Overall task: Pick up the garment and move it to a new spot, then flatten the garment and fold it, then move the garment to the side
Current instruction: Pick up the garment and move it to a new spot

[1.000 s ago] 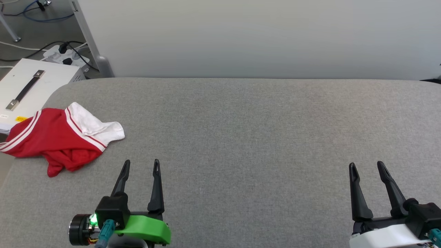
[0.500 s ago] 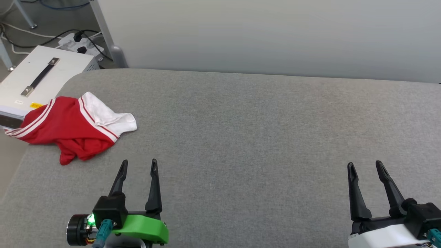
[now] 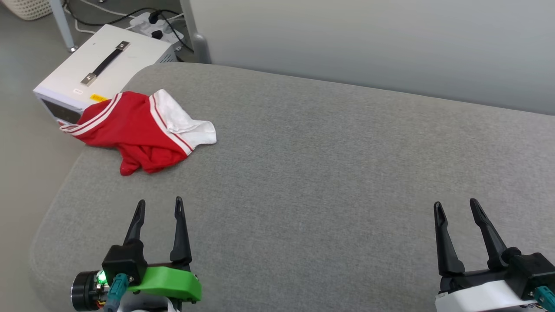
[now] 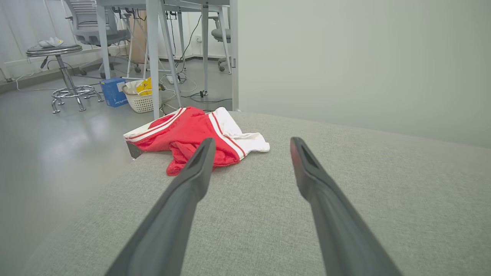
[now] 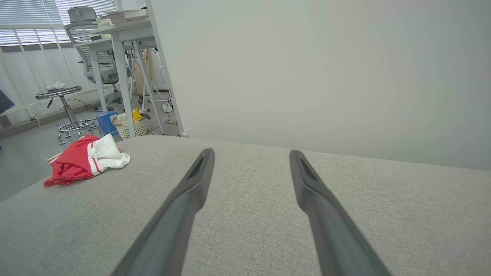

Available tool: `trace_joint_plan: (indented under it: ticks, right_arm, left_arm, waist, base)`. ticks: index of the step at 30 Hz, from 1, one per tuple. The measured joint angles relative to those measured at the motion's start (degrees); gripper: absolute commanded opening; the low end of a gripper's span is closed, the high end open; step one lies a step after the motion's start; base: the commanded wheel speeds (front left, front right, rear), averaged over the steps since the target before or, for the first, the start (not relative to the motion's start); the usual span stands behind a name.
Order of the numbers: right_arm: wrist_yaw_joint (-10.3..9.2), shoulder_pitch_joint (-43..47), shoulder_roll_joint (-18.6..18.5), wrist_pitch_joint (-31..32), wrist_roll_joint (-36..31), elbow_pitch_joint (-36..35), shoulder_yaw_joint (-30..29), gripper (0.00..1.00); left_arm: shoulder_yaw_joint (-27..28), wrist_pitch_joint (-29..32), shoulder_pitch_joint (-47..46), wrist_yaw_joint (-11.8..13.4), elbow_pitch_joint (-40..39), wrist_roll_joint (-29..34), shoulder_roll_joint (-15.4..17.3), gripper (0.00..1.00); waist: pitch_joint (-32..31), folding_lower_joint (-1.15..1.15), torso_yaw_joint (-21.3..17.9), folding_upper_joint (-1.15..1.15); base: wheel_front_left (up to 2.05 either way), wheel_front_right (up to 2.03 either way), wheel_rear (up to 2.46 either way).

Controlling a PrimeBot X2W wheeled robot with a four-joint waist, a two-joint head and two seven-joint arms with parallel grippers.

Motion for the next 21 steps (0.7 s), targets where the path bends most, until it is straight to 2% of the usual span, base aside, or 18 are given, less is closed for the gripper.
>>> trace_joint_plan:
  ticks: [21]
  right_arm:
    - [0.0, -1.08, 0.03, -0.05, -1.46, -0.44, 1.07, 1.0]
  left_arm:
    - [2.61, 0.0, -0.7, 0.98, 0.18, -3.01, 0.0, 1.0]
  waist:
    - [2.23, 0.0, 13.62, 0.0]
  base:
    - [0.0, 0.0, 0.0]
